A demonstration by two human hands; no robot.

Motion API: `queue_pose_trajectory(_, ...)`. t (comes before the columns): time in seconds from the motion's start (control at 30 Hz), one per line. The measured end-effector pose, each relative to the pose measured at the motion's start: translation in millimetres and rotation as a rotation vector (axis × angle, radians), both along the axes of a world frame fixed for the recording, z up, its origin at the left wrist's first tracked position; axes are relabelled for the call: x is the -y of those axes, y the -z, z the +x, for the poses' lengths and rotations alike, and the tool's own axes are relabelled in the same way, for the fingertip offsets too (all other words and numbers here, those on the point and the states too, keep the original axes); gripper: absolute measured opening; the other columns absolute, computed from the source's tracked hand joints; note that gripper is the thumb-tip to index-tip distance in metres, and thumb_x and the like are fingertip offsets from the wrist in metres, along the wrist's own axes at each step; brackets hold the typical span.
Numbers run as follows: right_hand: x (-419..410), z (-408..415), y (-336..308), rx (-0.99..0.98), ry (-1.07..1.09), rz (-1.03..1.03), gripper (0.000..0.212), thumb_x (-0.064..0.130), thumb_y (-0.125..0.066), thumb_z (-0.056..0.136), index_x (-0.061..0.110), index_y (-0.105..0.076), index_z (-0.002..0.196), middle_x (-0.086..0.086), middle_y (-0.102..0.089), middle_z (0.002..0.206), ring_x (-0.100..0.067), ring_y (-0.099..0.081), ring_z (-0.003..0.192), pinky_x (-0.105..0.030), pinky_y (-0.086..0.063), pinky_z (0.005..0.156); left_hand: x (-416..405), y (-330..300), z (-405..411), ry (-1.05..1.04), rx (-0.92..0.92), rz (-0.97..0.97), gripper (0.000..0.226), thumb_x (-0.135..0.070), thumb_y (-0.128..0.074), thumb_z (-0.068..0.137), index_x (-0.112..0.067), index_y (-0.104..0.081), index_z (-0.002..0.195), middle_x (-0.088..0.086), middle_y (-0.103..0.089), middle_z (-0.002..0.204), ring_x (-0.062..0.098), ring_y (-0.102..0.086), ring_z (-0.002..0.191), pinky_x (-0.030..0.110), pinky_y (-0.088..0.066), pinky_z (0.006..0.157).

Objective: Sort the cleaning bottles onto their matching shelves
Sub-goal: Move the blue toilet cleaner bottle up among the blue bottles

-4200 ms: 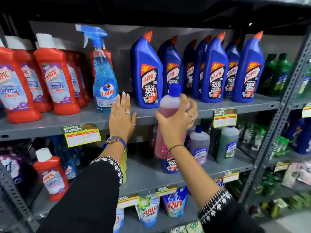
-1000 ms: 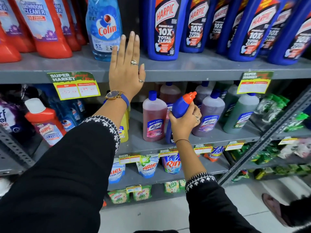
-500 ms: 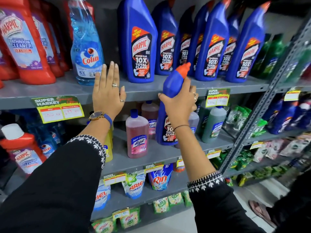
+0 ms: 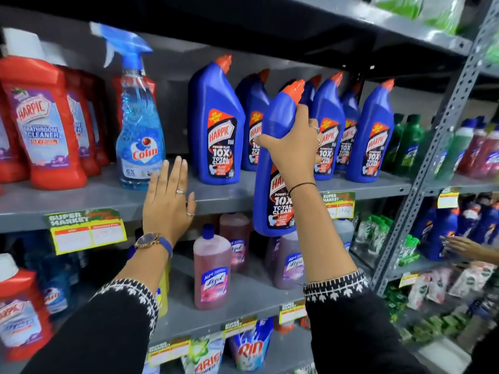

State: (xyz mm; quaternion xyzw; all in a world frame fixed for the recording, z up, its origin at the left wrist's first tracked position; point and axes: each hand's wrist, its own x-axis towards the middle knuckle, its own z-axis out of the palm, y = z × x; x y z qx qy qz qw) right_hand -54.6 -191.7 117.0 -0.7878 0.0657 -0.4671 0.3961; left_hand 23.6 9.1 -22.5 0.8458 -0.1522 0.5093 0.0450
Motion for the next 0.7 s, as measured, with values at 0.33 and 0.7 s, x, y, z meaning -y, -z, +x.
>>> queue_pose_trajectory(0.33, 2.3, 33.1, -57.4, -0.008, 0.045, 0.008, 0.086, 0.035, -0.076, 0.064, 0.025, -0.031, 0.136, -0.011, -0.04, 0.132, -0.036, -0.034, 0.124, -0.063, -0.034, 0.092, 0.2, 3.3, 0.9, -0.006, 0.032, 0.0, 0.06, -0.026, -0.031, 0.091, -0.001, -0.027, 0.146, 0.016, -0.034, 0.149, 0.033, -0.023, 0.138, 0.037, -0.002, 0.117)
queue_pose_trajectory(0.7, 5.8, 81.7, -41.0, -0.004, 0.107, -0.014, 0.087, 0.04, -0.074, 0.065, 0.027, -0.03, 0.139, -0.008, -0.042, 0.133, -0.033, -0.038, 0.122, -0.058, -0.034, 0.09, 0.4, 5.6, 4.4, -0.023, 0.079, 0.0, 0.06, -0.027, -0.031, 0.092, -0.003, -0.025, 0.147, 0.014, -0.033, 0.15, 0.032, -0.022, 0.139, 0.041, -0.009, 0.116)
